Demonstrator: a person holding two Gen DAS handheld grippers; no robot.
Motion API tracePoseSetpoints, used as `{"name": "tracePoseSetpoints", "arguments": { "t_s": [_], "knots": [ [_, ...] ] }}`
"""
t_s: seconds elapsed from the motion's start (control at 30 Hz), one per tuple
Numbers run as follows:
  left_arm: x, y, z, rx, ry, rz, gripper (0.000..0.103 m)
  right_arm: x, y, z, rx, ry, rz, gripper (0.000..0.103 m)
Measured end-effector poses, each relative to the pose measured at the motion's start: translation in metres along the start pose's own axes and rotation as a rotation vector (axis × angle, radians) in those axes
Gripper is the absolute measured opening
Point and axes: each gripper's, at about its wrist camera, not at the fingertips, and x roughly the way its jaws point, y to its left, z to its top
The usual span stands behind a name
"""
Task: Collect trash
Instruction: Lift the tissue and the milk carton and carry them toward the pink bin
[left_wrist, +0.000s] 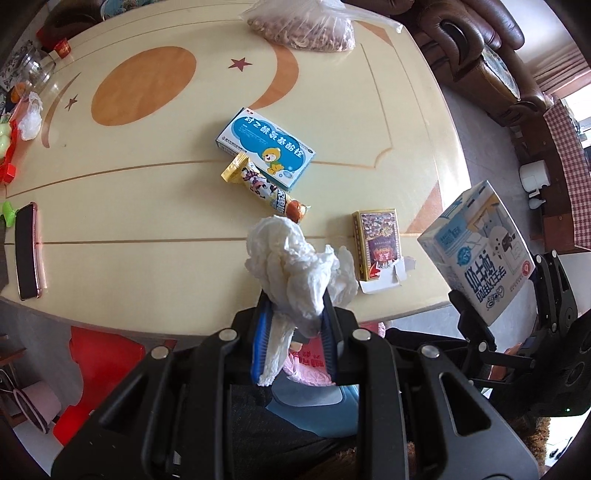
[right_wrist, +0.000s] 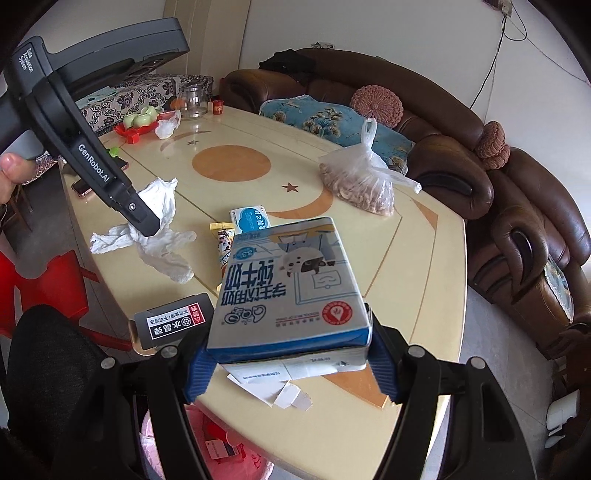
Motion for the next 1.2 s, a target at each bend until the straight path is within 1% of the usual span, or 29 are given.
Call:
{"name": "tracePoseSetpoints", "arguments": {
  "t_s": [0.27, 0.4, 0.5, 0.6, 0.7, 0.97, 1.2],
  "knots": [
    [-0.013, -0.015, -0.046, 0.073, -0.052, 0.042, 0.025, -0.036, 0.019, -0.008, 0.004, -0.012, -0.017, 0.068],
    [-0.015, -0.023, -0.072, 0.107, -0.075, 0.024, 0.025, -0.053, 0.028, -0.016, 0.013, -0.013, -0.023, 0.068],
    [-0.017, -0.028, -0.091, 0.127, -0.106, 0.034, 0.025, -0.063, 0.034, -0.022, 0.027, -0.011, -0.031, 0.068],
    [-0.017, -0.033, -0.108, 0.145, -0.122, 0.029, 0.025, -0.071, 0.036, -0.031, 0.054, -0.001, -0.030, 0.068],
    [-0.015, -0.039, -0.124, 0.162, -0.141, 0.038, 0.025, -0.079, 0.039, -0.041, 0.074, 0.005, -0.034, 0.068],
    [0.010, -0.059, -0.162, 0.233, -0.169, 0.083, 0.025, -0.088, 0.048, -0.071, 0.128, 0.036, -0.015, 0.068],
    [0.044, -0.068, -0.183, 0.261, -0.176, 0.105, 0.025, -0.091, 0.058, -0.101, 0.155, 0.058, -0.042, 0.068]
  ]
}}
